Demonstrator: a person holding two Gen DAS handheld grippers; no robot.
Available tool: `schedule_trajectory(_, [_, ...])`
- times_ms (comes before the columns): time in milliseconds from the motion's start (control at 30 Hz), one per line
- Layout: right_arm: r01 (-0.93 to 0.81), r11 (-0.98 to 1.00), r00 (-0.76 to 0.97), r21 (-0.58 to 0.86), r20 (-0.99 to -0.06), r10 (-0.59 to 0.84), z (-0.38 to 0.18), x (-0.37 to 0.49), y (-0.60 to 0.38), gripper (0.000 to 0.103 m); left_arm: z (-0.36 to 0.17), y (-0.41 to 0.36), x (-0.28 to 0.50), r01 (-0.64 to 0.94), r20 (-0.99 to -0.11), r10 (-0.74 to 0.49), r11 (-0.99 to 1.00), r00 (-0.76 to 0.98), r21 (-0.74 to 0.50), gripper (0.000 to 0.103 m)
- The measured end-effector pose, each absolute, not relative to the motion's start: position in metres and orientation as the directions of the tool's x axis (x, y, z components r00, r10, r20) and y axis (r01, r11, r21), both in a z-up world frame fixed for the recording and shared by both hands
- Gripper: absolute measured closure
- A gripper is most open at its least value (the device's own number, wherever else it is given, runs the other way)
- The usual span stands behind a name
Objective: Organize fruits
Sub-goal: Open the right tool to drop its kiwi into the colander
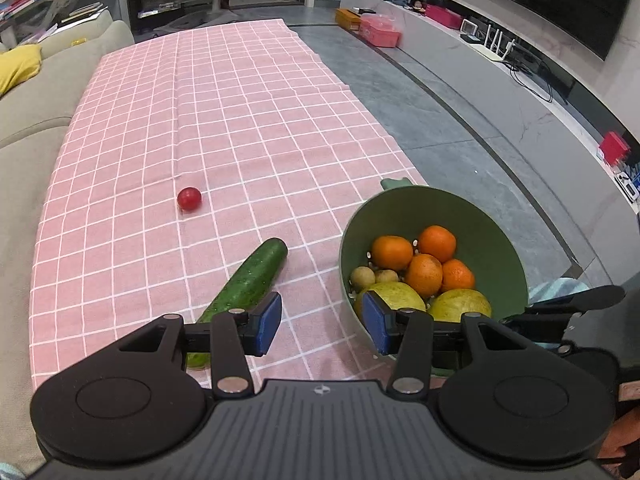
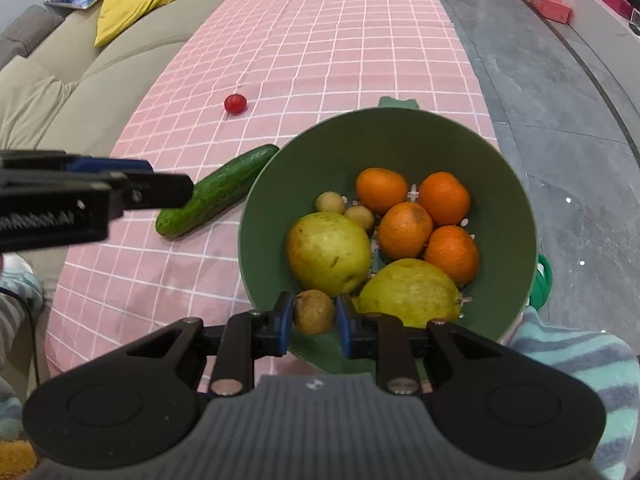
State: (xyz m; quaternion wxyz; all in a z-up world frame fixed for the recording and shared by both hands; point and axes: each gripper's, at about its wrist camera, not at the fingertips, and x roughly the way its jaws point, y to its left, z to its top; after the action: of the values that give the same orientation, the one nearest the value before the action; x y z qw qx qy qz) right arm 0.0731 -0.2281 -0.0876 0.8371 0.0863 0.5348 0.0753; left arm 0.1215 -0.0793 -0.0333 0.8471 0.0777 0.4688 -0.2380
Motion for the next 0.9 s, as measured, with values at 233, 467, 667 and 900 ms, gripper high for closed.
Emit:
schedule_trajectory(233, [-0.024,0.979,0.387,0.203,-0.901,0.197,-0.096,0.078,-0.223,0.083,-0.036,-0.081,0.12,0.482,-0.837,-0.335,0.871,0.434,-0.098,0.048])
schedule_trajectory(467, [-0.028,0.983,0.389,0.179,-0.904,0.176,-0.097,0.078,-0.221,0.083,-0.037,-0.078,0.121,0.472,-0.84,-0.329,0.876,0.432,-0.1,0.048])
schedule_trajectory(667, [-0.028,0.983,0.414,0.181,-0.893,0.176,-0.091,0.076,-0.223,0.067,-0.036,-0.074,0.123,0.458,-0.838,-0.332,0.882,0.434,-0.112,0.048])
schedule_trajectory(900, [-0.053,0.989,0.497,0.139,-0.855,0.147,-0.066,0.076,-0.221,0.05,-0.03,-0.063,0.126,0.42,-0.815,-0.351,0.895,0.46,-0.148,0.047])
